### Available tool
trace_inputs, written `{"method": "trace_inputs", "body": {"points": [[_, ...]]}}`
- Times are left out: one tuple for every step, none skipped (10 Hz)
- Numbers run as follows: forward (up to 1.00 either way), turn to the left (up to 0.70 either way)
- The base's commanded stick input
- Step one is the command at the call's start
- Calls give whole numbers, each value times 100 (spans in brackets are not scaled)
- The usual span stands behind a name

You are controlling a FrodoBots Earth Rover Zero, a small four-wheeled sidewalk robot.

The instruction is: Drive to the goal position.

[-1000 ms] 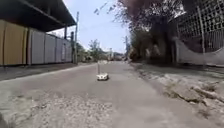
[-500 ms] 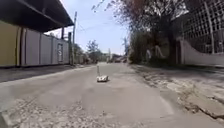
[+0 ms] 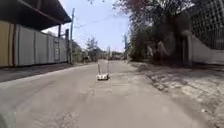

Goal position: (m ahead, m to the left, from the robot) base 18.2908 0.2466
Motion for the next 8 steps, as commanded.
{"method": "trace_inputs", "body": {"points": [[100, 0], [100, 0], [100, 0], [100, 0], [100, 0], [100, -32], [100, -9], [100, -1]]}}
